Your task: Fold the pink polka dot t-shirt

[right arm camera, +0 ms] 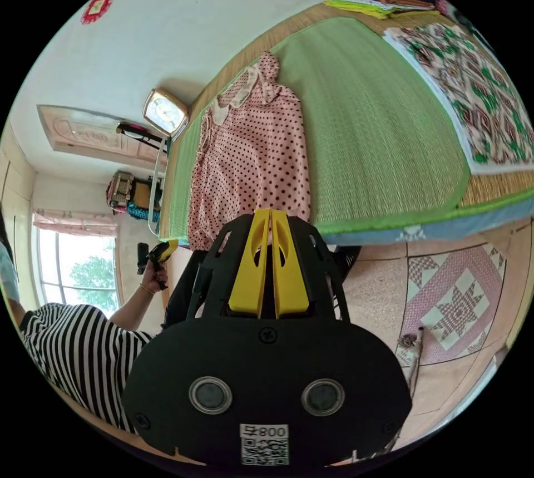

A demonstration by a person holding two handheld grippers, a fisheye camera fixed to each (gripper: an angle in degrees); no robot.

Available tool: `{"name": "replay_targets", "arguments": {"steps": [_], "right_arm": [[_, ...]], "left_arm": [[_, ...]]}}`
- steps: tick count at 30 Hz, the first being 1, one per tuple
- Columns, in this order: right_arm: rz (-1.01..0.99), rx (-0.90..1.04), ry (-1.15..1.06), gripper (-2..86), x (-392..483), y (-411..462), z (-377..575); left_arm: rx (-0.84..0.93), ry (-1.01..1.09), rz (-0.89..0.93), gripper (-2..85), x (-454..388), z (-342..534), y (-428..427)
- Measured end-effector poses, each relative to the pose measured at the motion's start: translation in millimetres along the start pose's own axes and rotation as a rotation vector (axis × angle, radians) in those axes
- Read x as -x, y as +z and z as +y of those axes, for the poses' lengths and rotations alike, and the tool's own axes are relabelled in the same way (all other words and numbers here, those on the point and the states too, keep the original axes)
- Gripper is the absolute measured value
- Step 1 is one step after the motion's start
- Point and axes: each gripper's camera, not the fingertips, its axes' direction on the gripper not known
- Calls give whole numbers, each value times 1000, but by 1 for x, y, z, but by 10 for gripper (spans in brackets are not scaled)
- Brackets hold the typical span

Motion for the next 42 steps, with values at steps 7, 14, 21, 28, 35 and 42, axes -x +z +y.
{"name": "replay_targets", "arguments": {"steps": [7,14,21,28,35,42], "right_arm": [[-87,-50,110,13,-59,-19,82],[-139,-64,131,28,-95,-30,144],[-132,-40,152,43,-125,-35,189],[-141,-31,163,68,-148,-32,207],[-171,-73,185,76,-175,-31,206],[-153,-54,187,80,-195,-26,214]], "left_arm": [[-20,-118,116,104,54,22,7],[9,-119,180,132,70,9,24],[89,-105,71,83,73,-1,39],[69,-79,114,15,69,7,34],[41,-69,174,8,69,21,23],[58,-101,138,8,78,39,26]]}}
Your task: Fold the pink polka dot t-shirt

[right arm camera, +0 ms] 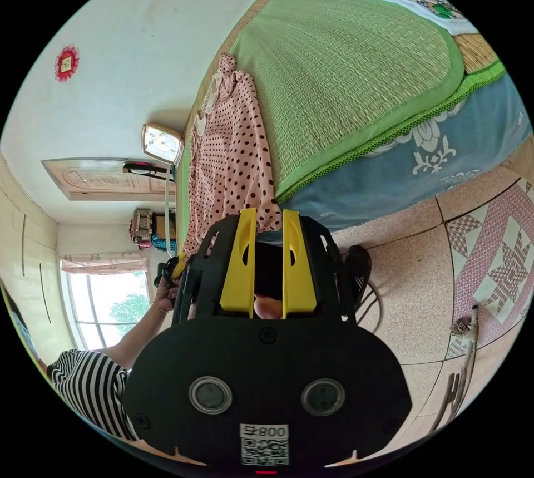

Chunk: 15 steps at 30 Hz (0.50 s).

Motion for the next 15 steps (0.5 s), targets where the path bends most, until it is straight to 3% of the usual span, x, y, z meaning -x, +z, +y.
{"name": "replay_targets", "arguments": {"steps": [15], "right_arm": [[-98,29,-59,18,-30,-27,44]], "left_arm": [[9,8,-4,7,-2,37,6]]}}
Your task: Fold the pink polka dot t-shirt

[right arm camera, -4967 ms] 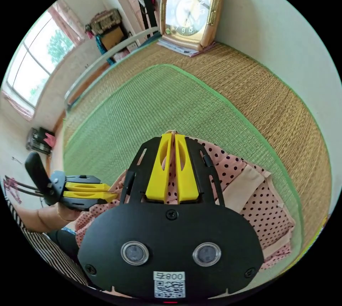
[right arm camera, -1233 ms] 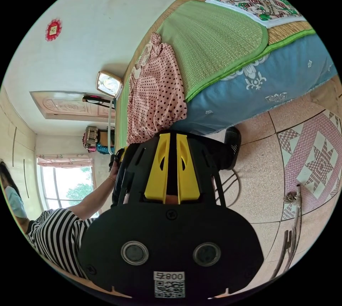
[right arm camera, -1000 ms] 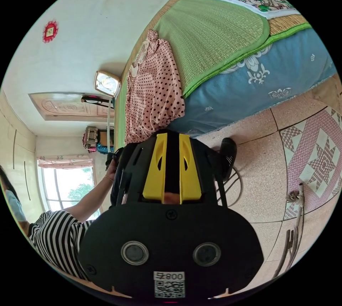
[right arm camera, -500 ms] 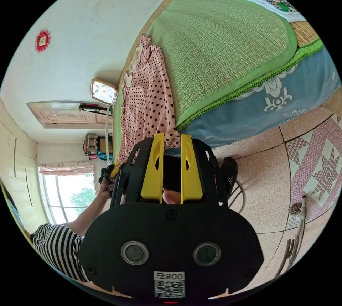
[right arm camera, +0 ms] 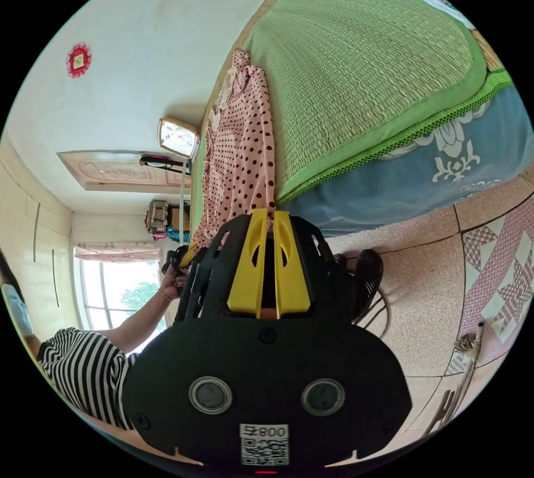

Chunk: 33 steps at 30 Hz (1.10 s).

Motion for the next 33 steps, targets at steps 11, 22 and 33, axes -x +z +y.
{"name": "replay_targets", "arguments": {"steps": [11,22,33], "right_arm": [[-165,-35,-135,2,22,-61,41],[-245,-80,-333,1,78,-144,103],[-290,-167,-469,1,123,-217,183]], "left_arm": [[-46,59,118,8,-6,55,-32],[-88,166,263,7,-19,132,-85],[-69,283,355,8,-40,210,-130]]}}
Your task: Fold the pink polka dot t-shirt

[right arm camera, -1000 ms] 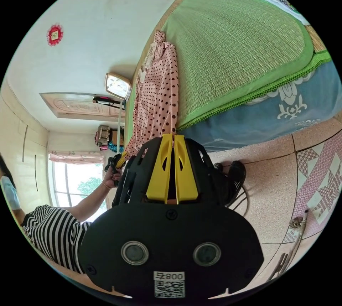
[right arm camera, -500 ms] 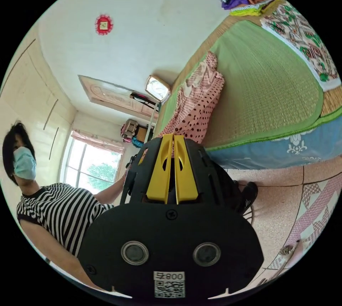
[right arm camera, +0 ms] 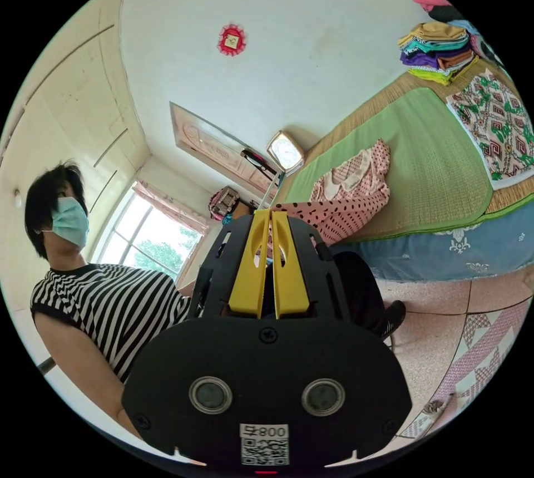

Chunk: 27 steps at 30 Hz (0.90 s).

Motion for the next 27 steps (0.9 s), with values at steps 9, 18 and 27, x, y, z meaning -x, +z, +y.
{"name": "replay_targets", "arguments": {"steps": [9,18,27], "right_arm": [[-26,-15,-67,2,40,-18,5],[-55,-43,-124,1,66,-32,-5],[-48,-61,-115,1,60,-26,-36]], "left_arm": [[-15,42,48,8,-27,26,-16],[-22,64,78,9,-50,37,-27],[-22,75,87,9,-67,10,-20]]}}
